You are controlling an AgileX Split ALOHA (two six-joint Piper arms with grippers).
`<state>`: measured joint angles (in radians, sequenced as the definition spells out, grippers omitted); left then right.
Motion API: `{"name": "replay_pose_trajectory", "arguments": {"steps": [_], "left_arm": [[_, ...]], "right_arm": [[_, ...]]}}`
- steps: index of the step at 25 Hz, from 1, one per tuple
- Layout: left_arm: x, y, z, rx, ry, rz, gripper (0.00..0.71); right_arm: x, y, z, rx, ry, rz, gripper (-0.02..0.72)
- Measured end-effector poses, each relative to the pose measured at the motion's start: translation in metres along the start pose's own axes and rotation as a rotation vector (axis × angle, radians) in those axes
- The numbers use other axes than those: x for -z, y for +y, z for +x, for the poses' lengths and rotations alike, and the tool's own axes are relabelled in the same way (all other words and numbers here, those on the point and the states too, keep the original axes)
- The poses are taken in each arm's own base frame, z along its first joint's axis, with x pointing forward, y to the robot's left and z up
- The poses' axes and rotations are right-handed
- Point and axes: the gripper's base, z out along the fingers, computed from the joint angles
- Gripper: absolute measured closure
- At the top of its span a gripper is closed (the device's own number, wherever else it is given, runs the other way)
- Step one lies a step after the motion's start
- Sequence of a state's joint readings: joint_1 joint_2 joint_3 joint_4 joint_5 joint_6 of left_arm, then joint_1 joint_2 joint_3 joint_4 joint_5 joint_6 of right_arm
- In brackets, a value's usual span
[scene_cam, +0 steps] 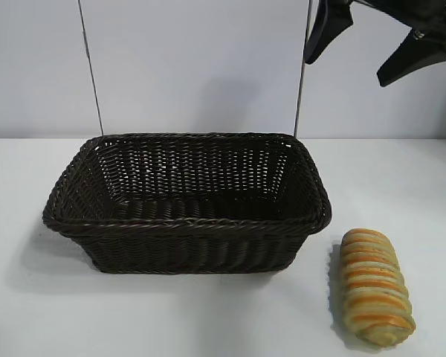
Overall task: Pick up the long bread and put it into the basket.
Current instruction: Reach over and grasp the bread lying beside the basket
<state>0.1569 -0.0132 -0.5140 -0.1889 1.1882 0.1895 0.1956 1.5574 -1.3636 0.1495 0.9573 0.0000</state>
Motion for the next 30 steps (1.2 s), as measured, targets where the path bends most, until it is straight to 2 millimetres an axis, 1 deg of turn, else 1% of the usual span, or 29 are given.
{"name": "replay_pose_trajectory", "arguments": {"steps": [3, 4, 6, 8, 10, 13, 16, 17, 22, 26, 30], "left_arm": [[-0.003, 0.000, 0.001, 0.004, -0.004, 0.001, 0.023], [-0.003, 0.000, 0.001, 0.004, -0.005, 0.002, 0.023], [-0.006, 0.001, 0.001, 0.007, -0.015, 0.002, 0.023], [-0.007, 0.001, 0.001, 0.008, -0.014, 0.002, 0.023], [-0.007, 0.001, 0.001, 0.008, -0.015, 0.001, 0.023], [-0.007, 0.001, 0.001, 0.009, -0.015, 0.001, 0.023], [-0.006, 0.001, 0.001, -0.009, -0.015, 0.031, 0.023], [-0.006, 0.001, 0.001, -0.021, -0.015, 0.049, 0.023], [-0.005, 0.002, 0.002, -0.053, -0.016, 0.102, 0.023], [-0.005, 0.002, 0.002, -0.053, -0.016, 0.102, 0.023], [-0.005, 0.002, 0.002, -0.053, -0.016, 0.102, 0.023]], "right_arm": [[0.031, -0.003, 0.007, 0.000, -0.035, 0.062, 0.008], [0.043, -0.004, 0.010, 0.004, -0.048, 0.087, 0.008], [0.060, -0.007, 0.021, 0.003, -0.058, 0.136, 0.008], [0.070, -0.011, 0.037, 0.003, -0.046, 0.177, 0.008], [0.070, -0.014, 0.055, -0.007, -0.023, 0.198, 0.008], [0.061, -0.019, 0.086, -0.030, 0.011, 0.205, 0.008], [0.044, -0.023, 0.115, -0.051, 0.027, 0.203, 0.008], [0.040, -0.024, 0.122, -0.054, 0.027, 0.199, 0.008], [0.004, -0.028, 0.157, -0.076, 0.050, 0.169, 0.008], [-0.014, -0.030, 0.172, -0.085, 0.002, 0.153, 0.008], [-0.024, -0.030, 0.177, -0.136, -0.077, 0.118, 0.008]]}}
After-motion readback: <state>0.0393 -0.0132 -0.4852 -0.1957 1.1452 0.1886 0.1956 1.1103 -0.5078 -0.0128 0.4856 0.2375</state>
